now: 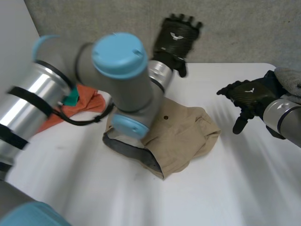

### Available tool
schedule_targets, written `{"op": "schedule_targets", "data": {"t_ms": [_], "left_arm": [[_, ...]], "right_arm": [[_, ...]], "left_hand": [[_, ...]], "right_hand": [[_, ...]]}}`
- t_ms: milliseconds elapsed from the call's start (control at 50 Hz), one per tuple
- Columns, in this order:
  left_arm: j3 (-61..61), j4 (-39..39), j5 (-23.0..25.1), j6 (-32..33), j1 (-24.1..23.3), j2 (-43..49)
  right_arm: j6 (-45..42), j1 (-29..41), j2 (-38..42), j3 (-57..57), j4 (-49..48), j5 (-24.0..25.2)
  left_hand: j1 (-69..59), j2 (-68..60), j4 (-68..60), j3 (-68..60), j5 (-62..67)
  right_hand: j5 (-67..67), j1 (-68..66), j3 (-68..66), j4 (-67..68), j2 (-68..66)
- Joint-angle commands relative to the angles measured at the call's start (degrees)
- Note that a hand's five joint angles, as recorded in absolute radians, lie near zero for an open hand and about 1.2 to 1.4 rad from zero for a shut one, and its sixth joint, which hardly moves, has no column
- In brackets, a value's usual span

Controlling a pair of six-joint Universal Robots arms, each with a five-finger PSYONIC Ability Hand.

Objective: Fold the laundry.

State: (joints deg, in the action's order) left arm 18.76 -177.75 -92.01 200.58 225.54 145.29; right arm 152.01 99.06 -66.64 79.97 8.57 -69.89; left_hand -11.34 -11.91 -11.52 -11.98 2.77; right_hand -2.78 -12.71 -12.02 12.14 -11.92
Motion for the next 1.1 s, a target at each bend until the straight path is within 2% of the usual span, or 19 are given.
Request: {"op": "schedule_targets", "data": {"t_ms": [20, 80, 180, 240, 340, 500, 580, 600, 660, 680, 700, 720, 800, 840, 900, 920, 980, 1000, 1100], "left_arm": [[19.2, 2.8, -2.3, -2.1, 7.4, -13.4], [27.7, 5.7, -0.4, -1.8, 10.1, -17.3], [37.6, 9.8, 3.3, -0.6, 13.8, -19.4], [41.9, 10.8, 4.3, 1.4, 15.7, -19.2], [42.9, 9.6, 4.5, 4.4, 18.5, -15.7], [39.8, 10.1, 3.9, 4.8, 18.4, -10.2], [38.4, 10.1, 2.4, 5.1, 18.5, -8.2], [37.7, 10.3, 1.6, 5.1, 18.4, -7.3], [37.0, 10.3, 0.5, 5.1, 18.2, -6.7], [36.7, 9.9, -0.1, 5.1, 18.0, -6.5], [36.5, 9.7, -0.4, 5.1, 18.0, -6.6], [36.1, 9.4, -0.9, 5.0, 18.0, -6.7], [33.1, 8.6, -4.2, 4.9, 18.3, -9.5], [30.4, 8.1, -6.6, 4.6, 18.4, -12.8], [26.7, 7.2, -7.1, 3.9, 18.2, -16.4], [24.1, 6.5, -6.3, 3.3, 17.9, -18.4], [18.2, 5.4, -3.1, 1.8, 15.4, -20.5], [16.6, 5.1, -2.3, 1.4, 14.4, -20.6], [6.9, 4.4, -1.2, 1.3, 10.0, -17.0]], "right_arm": [[-0.6, 3.3, -1.9, 0.4, 4.2, 4.1], [-1.5, 4.8, -1.7, 1.0, 5.5, 4.8], [-8.8, 9.0, -1.3, 4.3, 8.1, 4.9], [-12.0, 11.6, -1.3, 6.9, 5.9, 4.9], [-10.6, 15.9, -1.1, 11.0, -4.0, 3.9], [-7.5, 22.2, 1.8, 14.2, -16.3, -1.4], [-8.0, 23.7, 4.8, 13.6, -19.0, -4.5], [-8.4, 24.0, 6.2, 13.1, -19.6, -5.6], [-9.5, 24.3, 7.4, 12.1, -20.0, -7.4], [-9.9, 24.3, 7.7, 11.4, -20.2, -8.6], [-10.0, 24.3, 7.7, 11.1, -20.2, -9.3], [-9.9, 24.3, 7.5, 10.7, -20.2, -10.0], [-7.4, 24.3, 5.6, 9.9, -19.2, -12.5], [-2.7, 24.1, 3.3, 9.2, -17.3, -13.3], [4.9, 23.4, 0.9, 8.4, -13.4, -13.8], [11.3, 22.5, -0.5, 7.7, -9.8, -13.4], [21.5, 20.7, -2.3, 6.4, -4.0, -12.9], [28.6, 19.3, -3.2, 5.6, -0.7, -12.2], [48.7, 14.6, -5.7, 5.5, 4.5, -8.8]], "left_hand": [[1.3, 1.9, 1.5, 2.0, -2.8], [1.3, 1.9, 1.5, 2.0, -2.8], [1.3, 1.9, 1.5, 2.0, -2.8], [1.3, 1.9, 1.5, 2.0, -2.8], [1.3, 1.9, 1.5, 2.0, -2.8], [1.3, 1.9, 1.5, 2.0, -2.8], [-8.3, -7.7, -8.1, -7.6, 6.8], [-17.0, -16.4, -16.8, -16.3, 15.5], [-39.8, -39.2, -39.6, -39.2, 38.4], [-61.1, -60.5, -60.9, -60.4, 59.6], [-68.6, -68.0, -68.4, -67.9, 67.2], [-68.7, -68.1, -68.5, -68.0, 67.2], [-68.7, -68.1, -68.5, -68.0, 67.2], [-68.7, -68.1, -68.5, -68.0, 67.2], [-68.7, -68.1, -68.5, -68.0, 67.2], [-68.7, -68.1, -68.5, -68.0, 67.2], [-68.7, -68.1, -68.5, -68.0, 67.2], [-68.7, -68.1, -68.5, -68.0, 67.2], [-68.7, -68.1, -68.5, -68.0, 67.2]], "right_hand": [[2.8, 2.7, 2.0, -2.1, 1.9], [2.8, 2.7, 2.0, -2.1, 1.9], [2.8, 2.7, 2.0, -2.1, 1.9], [2.8, 2.7, 2.0, -2.1, 1.9], [2.8, 2.7, 2.0, -2.1, 1.9], [2.8, 2.7, 2.0, -2.1, 1.9], [2.8, 2.7, 2.0, -2.1, 1.9], [1.3, 1.2, 0.5, -0.7, 0.4], [-21.8, -21.9, -22.6, 22.5, -22.7], [-45.8, -45.8, -46.5, 46.4, -46.6], [-57.8, -57.9, -58.6, 58.5, -58.7], [-67.1, -67.2, -67.9, 67.8, -68.0], [-67.2, -67.3, -68.0, 67.9, -68.1], [-67.2, -67.3, -68.0, 67.9, -68.1], [-67.2, -67.3, -68.0, 67.9, -68.1], [-67.2, -67.3, -68.0, 67.9, -68.1], [-67.2, -67.3, -68.0, 67.9, -68.1], [-67.2, -67.3, -68.0, 67.9, -68.1], [-67.2, -67.3, -68.0, 67.9, -68.1]]}}
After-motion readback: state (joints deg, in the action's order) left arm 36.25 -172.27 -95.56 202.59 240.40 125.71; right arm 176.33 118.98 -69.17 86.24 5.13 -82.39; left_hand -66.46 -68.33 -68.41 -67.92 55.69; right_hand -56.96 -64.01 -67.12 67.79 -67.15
